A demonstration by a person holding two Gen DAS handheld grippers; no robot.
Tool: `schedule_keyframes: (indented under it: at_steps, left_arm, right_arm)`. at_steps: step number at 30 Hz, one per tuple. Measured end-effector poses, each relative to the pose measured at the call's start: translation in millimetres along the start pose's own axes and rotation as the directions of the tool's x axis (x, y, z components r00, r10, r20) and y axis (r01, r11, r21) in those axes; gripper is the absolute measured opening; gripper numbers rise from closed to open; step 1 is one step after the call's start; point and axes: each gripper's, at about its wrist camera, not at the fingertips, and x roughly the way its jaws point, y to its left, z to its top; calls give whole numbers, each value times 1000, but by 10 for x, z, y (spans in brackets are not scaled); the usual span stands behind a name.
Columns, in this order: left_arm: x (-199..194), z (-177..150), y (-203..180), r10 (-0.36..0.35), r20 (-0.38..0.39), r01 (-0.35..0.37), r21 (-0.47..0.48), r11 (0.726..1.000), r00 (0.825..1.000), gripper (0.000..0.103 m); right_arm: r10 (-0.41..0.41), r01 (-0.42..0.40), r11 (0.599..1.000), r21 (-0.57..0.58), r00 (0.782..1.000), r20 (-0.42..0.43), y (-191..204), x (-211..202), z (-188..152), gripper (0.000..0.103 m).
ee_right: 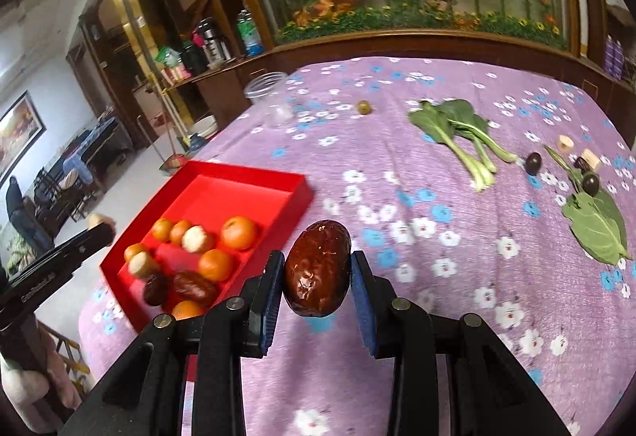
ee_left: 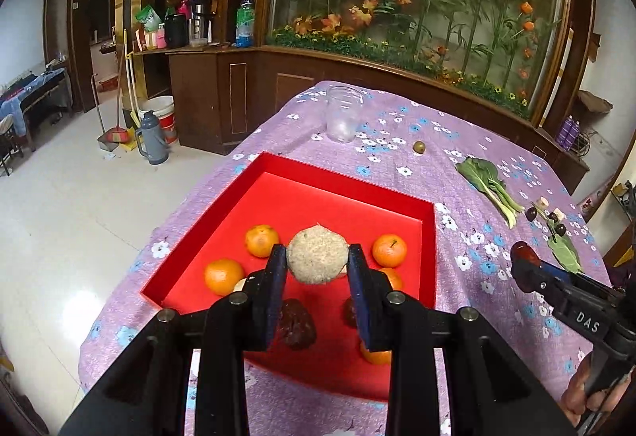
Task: Organize fruits
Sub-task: 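Carry the brown ball and red date into the red tray and open both tools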
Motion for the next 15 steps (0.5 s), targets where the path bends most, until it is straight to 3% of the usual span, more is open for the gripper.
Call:
schedule_keyframes:
  at_steps: [15]
  left_arm:
    - [44, -73, 277, -3, -14, 2, -53, 999, 1000, 30]
  right_arm:
    - [42, -47, 993, -112, 998, -40, 655, 157, -51, 37]
